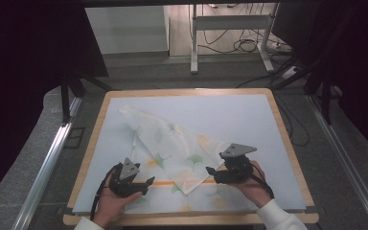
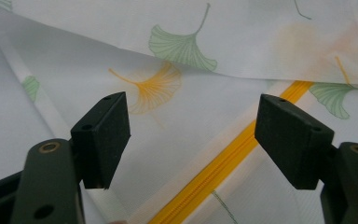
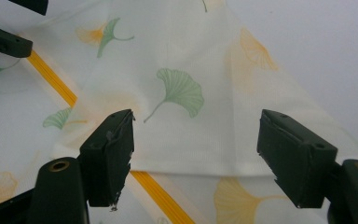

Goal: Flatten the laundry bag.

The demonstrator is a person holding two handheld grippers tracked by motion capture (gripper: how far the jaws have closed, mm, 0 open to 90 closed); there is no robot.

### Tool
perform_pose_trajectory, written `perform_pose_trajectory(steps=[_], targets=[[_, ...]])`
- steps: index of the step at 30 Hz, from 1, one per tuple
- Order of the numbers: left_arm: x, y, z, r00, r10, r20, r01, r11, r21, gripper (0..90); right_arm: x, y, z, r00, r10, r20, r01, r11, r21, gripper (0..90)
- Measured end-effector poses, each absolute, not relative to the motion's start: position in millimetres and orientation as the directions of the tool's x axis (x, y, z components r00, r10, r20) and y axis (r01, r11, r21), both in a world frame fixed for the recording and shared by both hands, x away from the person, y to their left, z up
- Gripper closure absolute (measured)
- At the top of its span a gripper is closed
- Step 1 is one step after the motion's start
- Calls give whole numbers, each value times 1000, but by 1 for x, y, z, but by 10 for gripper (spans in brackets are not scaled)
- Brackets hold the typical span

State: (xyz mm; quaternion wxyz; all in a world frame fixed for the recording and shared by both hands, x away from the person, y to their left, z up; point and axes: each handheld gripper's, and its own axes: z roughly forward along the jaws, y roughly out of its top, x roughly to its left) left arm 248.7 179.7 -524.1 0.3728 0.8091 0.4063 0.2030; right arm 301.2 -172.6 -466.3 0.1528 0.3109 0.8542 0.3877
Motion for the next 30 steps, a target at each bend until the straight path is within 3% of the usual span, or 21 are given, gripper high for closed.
perform_pose_trajectory(steps=[30], targets=[[253,165,-527,606,795,31,504,-414,758,279,311,-106,-462,-818,575,11,397,550,735,292]])
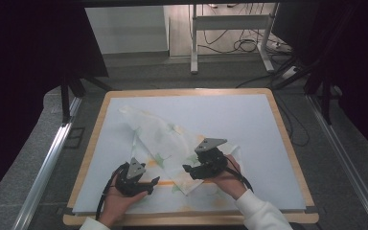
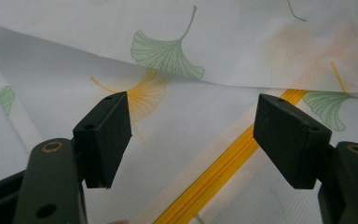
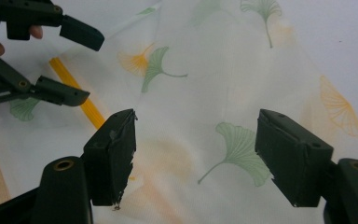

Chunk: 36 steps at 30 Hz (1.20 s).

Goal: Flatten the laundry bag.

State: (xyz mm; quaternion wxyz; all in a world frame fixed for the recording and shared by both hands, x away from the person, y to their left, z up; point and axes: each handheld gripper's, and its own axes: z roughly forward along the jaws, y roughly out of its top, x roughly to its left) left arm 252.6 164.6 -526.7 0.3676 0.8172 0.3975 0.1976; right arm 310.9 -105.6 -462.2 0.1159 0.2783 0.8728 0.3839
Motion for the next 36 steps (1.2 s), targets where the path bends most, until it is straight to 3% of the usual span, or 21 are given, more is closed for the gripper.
perform_pose_trajectory(steps=[12,36], targets=[[253,166,-526,605,796,29,504,-411,760,279,297,-98,-476,-846,532,34,406,601,688,352],[253,169,-527,613,790,27,507,-419,753,277,280,-75,-513,-898,441,-1,362,739,569,340]])
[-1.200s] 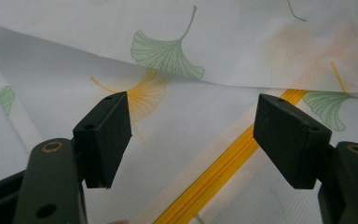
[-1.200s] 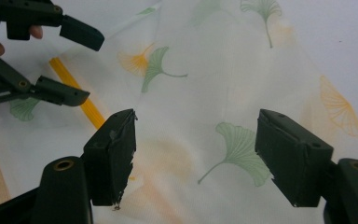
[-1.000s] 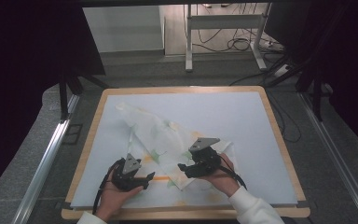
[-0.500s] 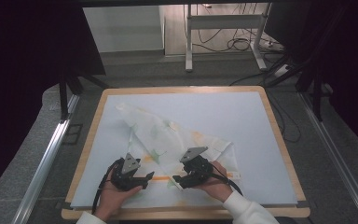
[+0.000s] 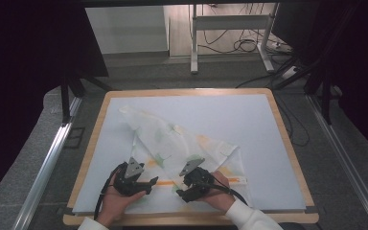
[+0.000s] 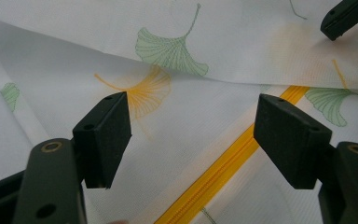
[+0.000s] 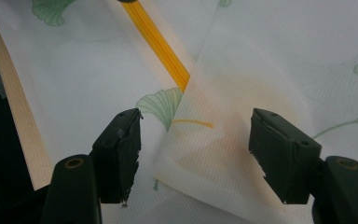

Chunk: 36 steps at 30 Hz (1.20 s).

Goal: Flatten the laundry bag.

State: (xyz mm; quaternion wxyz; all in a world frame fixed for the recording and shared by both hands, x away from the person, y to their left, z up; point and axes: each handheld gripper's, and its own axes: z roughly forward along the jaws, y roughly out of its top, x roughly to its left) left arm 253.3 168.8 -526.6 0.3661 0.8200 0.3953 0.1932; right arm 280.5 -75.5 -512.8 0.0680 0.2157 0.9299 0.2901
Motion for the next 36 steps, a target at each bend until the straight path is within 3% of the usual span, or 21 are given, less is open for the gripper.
perform_pose_trajectory(steps=[9,15,26,36], targets=[[253,169,-527,612,791,24,507,-415,756,277,279,-75,-516,-900,435,-36,346,762,547,365],[253,169,-527,613,790,25,506,-417,755,277,279,-75,-517,-895,441,-72,339,774,536,429],[253,169,-527,619,785,20,506,-418,755,277,282,-80,-515,-875,474,-95,352,759,548,684],[254,169,-527,622,782,25,505,-426,750,277,285,-83,-511,-869,488,-89,359,742,565,777]])
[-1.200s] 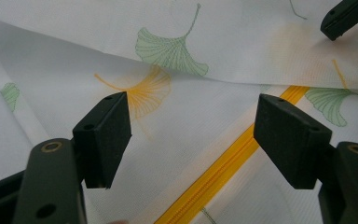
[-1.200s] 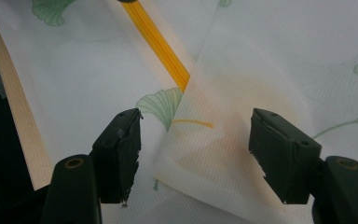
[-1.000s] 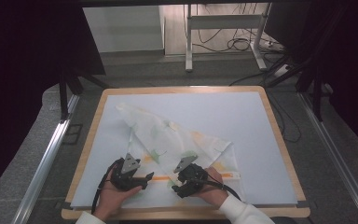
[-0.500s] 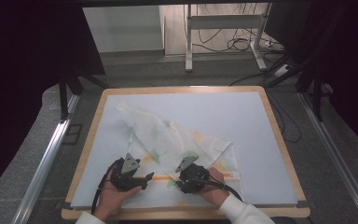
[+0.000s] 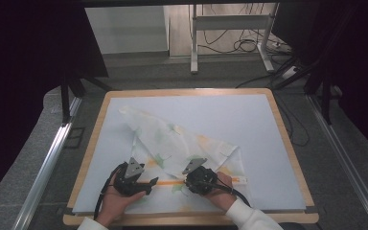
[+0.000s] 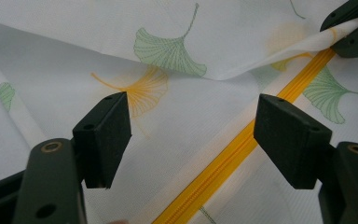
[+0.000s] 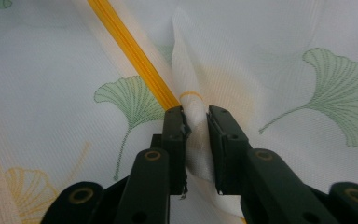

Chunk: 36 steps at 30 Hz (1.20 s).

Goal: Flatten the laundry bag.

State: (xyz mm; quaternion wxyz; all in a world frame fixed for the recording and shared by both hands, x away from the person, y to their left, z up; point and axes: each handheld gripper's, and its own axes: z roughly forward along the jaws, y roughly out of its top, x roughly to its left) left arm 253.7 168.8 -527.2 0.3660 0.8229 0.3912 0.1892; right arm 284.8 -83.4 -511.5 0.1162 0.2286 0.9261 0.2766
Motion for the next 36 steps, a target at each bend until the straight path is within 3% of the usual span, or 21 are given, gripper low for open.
perform_pose_trajectory(steps=[15,36], targets=[[254,169,-528,622,783,24,506,-425,751,275,288,-92,-500,-856,510,-88,359,709,607,825],[254,168,-529,627,779,25,510,-435,743,275,295,-103,-491,-835,542,-97,367,680,635,827]])
